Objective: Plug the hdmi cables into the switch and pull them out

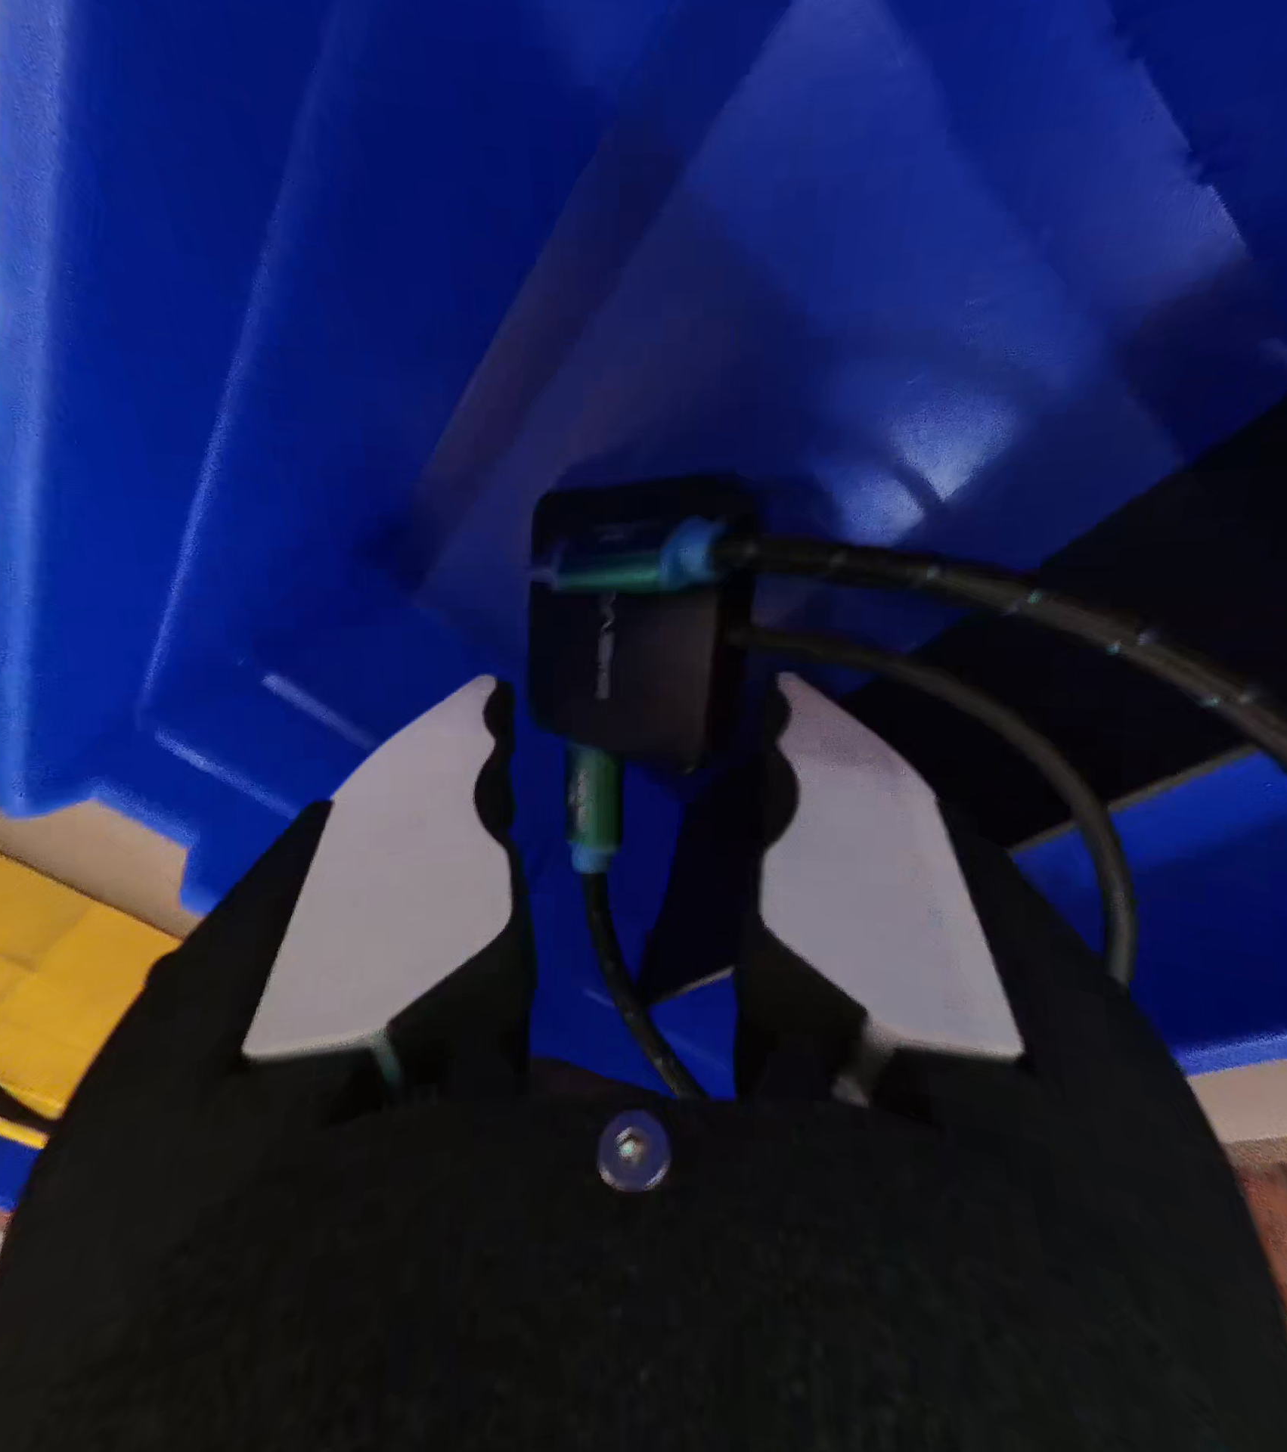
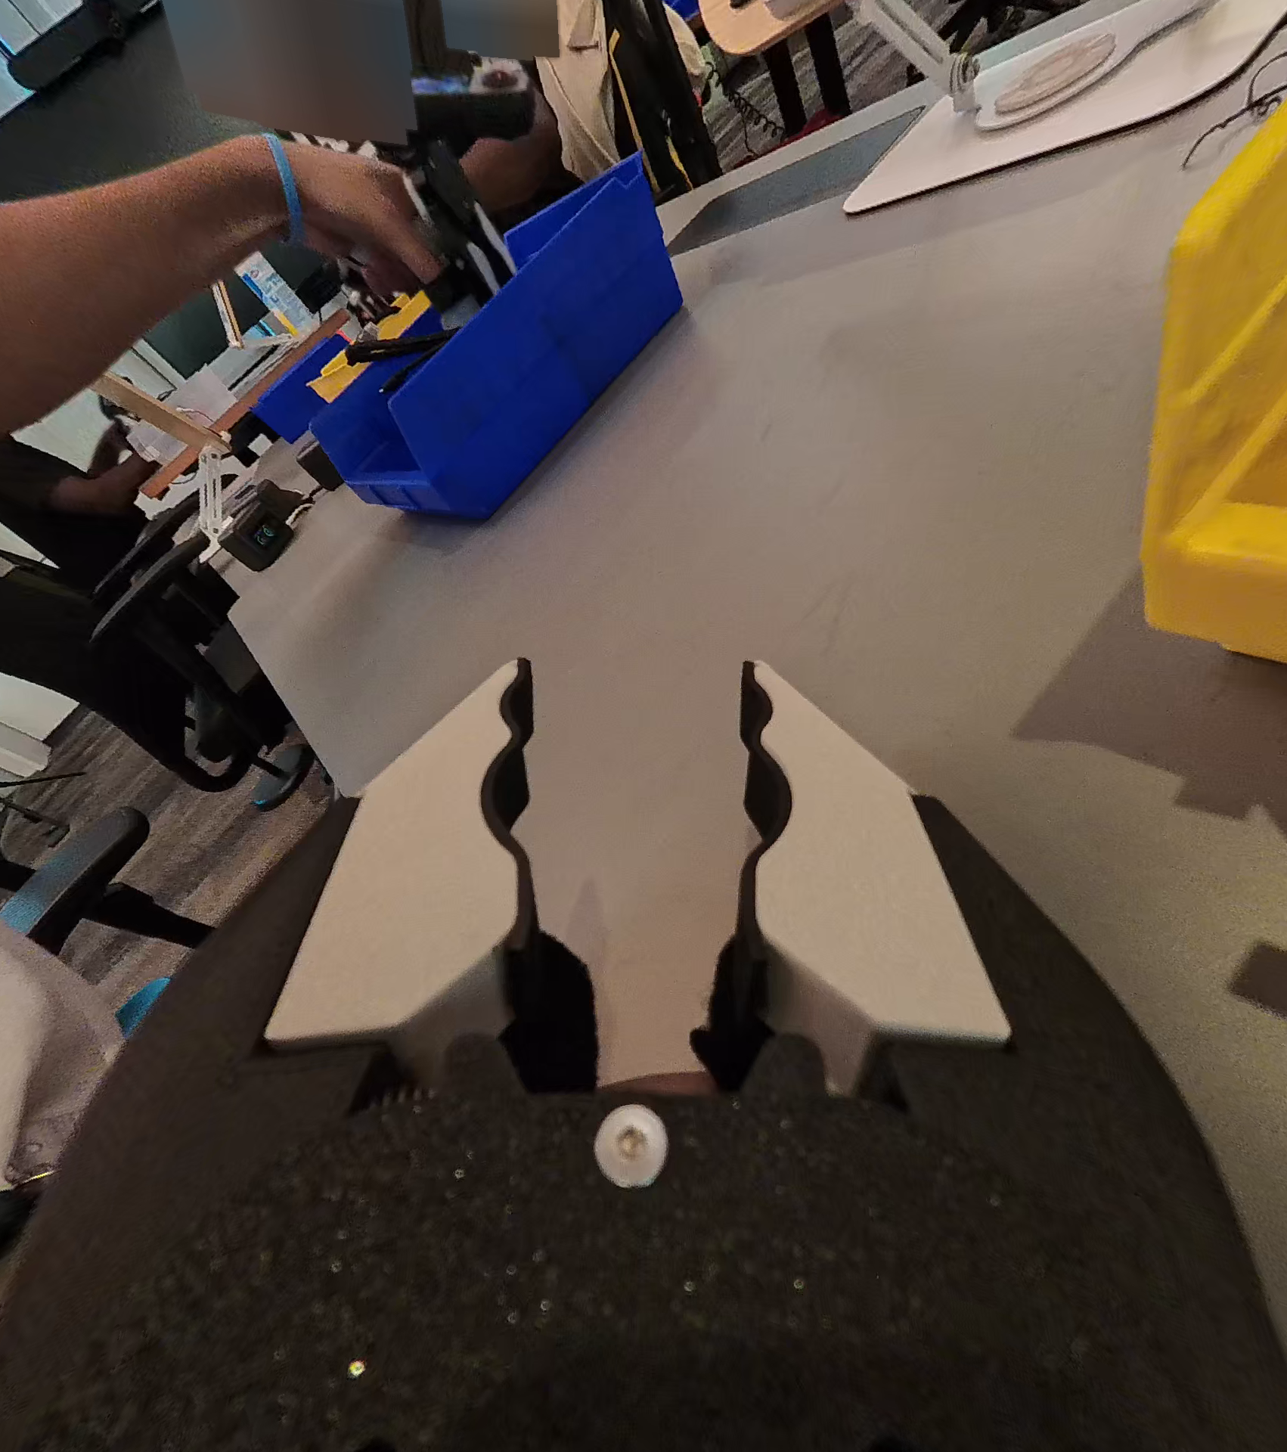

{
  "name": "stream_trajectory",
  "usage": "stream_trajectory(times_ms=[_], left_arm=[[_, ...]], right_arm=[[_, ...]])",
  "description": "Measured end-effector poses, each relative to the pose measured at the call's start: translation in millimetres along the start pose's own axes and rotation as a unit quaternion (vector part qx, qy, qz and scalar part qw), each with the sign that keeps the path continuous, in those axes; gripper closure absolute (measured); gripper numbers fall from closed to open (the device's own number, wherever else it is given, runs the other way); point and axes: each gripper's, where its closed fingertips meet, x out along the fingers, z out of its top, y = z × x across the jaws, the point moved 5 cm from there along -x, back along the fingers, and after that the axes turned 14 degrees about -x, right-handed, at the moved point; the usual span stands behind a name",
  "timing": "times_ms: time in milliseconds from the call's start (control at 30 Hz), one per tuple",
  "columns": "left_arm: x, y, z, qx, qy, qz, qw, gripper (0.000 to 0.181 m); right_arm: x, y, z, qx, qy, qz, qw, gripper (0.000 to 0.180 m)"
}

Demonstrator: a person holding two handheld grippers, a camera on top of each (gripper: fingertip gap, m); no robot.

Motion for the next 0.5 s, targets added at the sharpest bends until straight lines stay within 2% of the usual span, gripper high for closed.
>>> stream_trajectory(times_ms=[67, 100, 167, 267, 333, 400, 500], left_arm=[[8, -5, 3, 0.026, -0.002, 0.014, 1.0, 0.138], [10, -4, 4, 0.042, -0.002, 0.039, 0.998, 0.136], [9, -1, 4, 0.061, -0.001, 0.079, 0.995, 0.145], [-10, 5, 9, 0.054, -0.042, 0.119, 0.99, 0.162], [-37, 6, 11, 0.019, -0.093, 0.1, 0.99, 0.171], [-70, 6, 11, -0.028, -0.157, 0.064, 0.985, 0.167], [-125, -7, 4, -0.091, -0.272, -0.041, 0.957, 0.167]], right_arm=[[2, 0, 0, 0.005, 0.0, 0.006, 1.0, 0.127], [3, 1, 0, 0.008, 0.001, 0.011, 1.0, 0.127], [5, 2, -1, 0.009, 0.004, 0.016, 1.0, 0.127], [5, 4, -2, 0.002, 0.007, 0.013, 1.0, 0.127], [5, 4, -1, 0.0, 0.006, 0.011, 1.0, 0.127], [4, 4, 0, 0.003, 0.001, 0.013, 1.0, 0.127], [3, 7, 2, 0.002, -0.006, 0.017, 1.0, 0.127]])
